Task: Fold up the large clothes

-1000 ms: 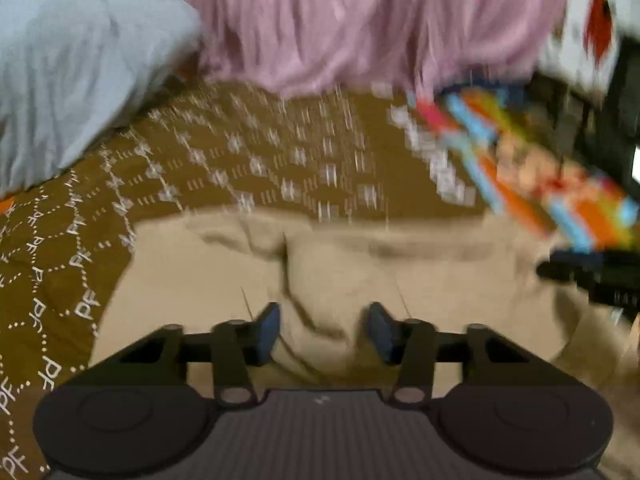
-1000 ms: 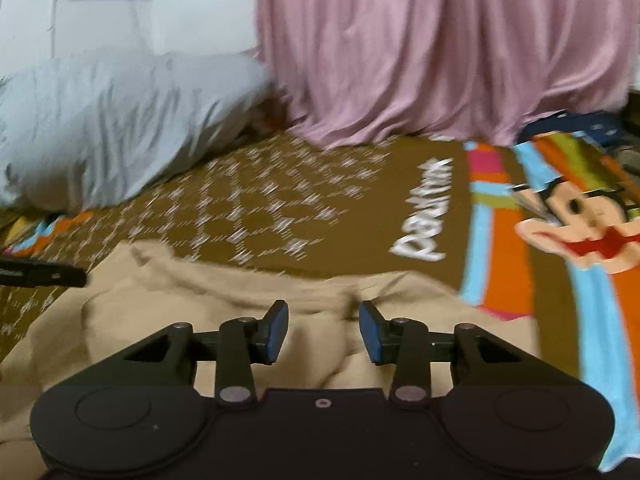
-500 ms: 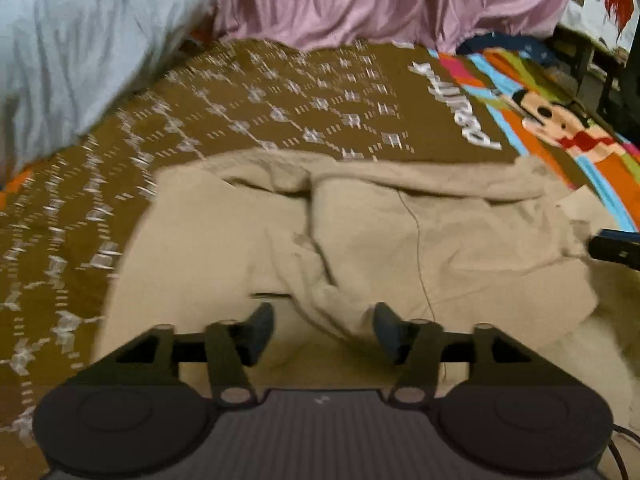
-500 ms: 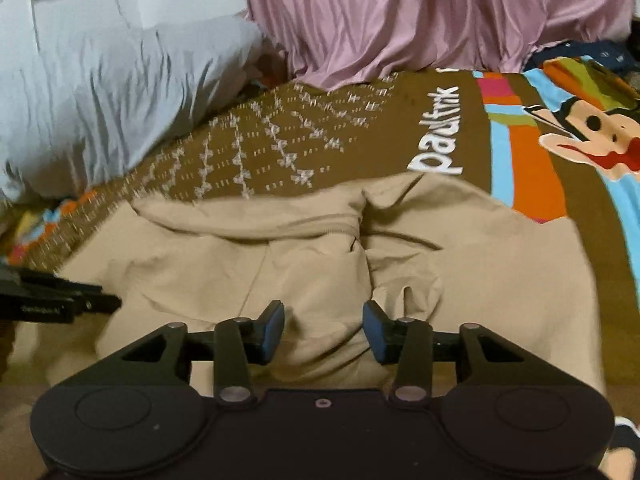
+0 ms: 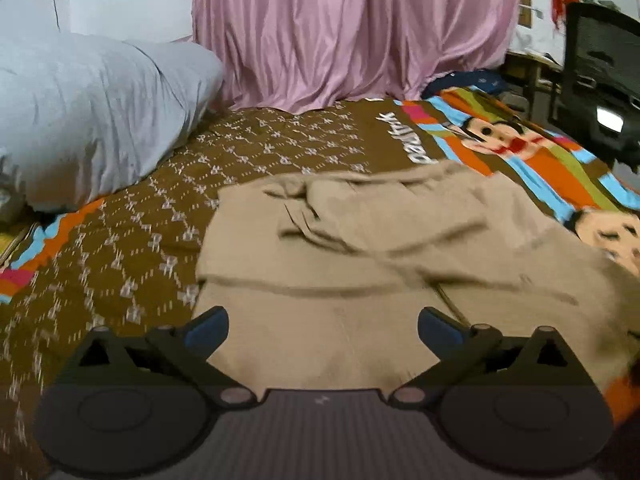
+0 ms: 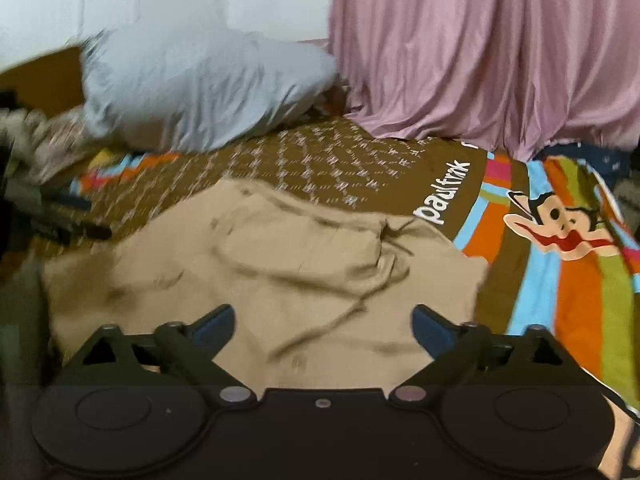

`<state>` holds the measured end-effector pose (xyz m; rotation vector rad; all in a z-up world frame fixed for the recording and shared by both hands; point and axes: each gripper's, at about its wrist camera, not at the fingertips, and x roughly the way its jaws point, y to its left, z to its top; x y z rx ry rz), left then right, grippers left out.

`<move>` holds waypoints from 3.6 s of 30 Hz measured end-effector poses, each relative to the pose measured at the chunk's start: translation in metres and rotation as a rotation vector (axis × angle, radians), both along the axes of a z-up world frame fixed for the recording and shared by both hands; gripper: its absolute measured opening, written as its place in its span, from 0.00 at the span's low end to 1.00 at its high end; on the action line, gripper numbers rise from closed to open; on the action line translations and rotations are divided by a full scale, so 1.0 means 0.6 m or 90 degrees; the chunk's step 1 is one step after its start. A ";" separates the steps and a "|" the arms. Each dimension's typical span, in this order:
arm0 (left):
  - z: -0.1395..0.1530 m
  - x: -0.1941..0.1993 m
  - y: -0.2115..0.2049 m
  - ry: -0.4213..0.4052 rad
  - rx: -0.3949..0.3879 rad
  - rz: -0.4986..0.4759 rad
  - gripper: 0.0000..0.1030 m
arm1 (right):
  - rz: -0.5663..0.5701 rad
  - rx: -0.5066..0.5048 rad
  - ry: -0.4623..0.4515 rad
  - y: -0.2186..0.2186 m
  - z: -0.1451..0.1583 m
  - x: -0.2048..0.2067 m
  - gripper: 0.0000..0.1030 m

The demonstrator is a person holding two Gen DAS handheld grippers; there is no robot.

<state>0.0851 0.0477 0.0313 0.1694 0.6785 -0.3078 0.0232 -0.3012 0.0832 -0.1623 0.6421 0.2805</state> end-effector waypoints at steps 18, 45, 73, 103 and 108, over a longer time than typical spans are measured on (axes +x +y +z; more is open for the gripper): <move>-0.087 -0.148 -0.124 0.021 0.245 -0.228 1.00 | 0.159 -0.387 0.128 0.167 -0.231 -0.115 0.93; -0.053 -0.027 -0.008 -0.009 0.348 0.067 0.62 | 0.009 -0.112 -0.141 0.078 -0.049 -0.072 0.15; 0.044 -0.100 0.007 -0.146 0.230 0.052 0.06 | 0.030 -0.213 -0.082 0.011 0.007 -0.179 0.23; 0.117 -0.151 0.074 -0.110 0.113 0.102 0.07 | 0.011 -0.308 -0.086 0.038 0.011 -0.230 0.03; 0.120 -0.076 0.046 -0.147 0.175 0.111 0.07 | -0.007 -0.330 -0.139 0.031 0.027 -0.153 0.03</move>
